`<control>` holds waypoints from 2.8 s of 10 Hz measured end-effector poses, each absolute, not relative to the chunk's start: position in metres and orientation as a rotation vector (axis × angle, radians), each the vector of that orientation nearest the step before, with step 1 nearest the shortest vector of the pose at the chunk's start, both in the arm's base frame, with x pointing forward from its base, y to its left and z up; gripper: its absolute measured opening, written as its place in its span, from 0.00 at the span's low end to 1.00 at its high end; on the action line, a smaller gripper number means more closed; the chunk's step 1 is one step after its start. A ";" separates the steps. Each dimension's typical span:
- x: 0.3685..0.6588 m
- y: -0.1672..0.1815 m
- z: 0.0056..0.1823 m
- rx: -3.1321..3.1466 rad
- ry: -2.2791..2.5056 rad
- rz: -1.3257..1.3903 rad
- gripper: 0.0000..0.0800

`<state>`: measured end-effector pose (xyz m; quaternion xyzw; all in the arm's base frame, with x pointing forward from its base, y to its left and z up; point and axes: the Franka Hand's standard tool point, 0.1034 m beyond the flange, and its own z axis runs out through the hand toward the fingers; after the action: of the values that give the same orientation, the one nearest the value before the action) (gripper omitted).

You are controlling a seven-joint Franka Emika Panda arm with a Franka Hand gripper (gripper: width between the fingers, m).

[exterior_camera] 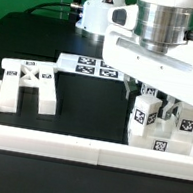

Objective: Assemble chair

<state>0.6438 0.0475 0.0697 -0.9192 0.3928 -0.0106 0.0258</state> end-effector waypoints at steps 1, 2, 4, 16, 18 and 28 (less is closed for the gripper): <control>0.644 0.047 0.070 -2.882 1.125 -0.037 0.77; 0.644 0.047 0.070 -2.996 0.828 -0.049 0.80; 0.643 0.047 0.068 -3.064 0.549 -0.049 0.81; 0.643 0.039 0.068 -3.110 -0.481 -0.055 0.78; 0.643 0.039 0.068 -3.112 -0.457 -0.055 0.56; 0.643 0.036 0.068 -3.064 0.602 -0.051 0.36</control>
Offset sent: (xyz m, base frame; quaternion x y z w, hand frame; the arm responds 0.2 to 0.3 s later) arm -0.0034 0.0058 -0.0073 0.0056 -0.0136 -0.2567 0.9664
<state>0.6434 0.0359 0.0678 -0.9811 0.1928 -0.0163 0.0093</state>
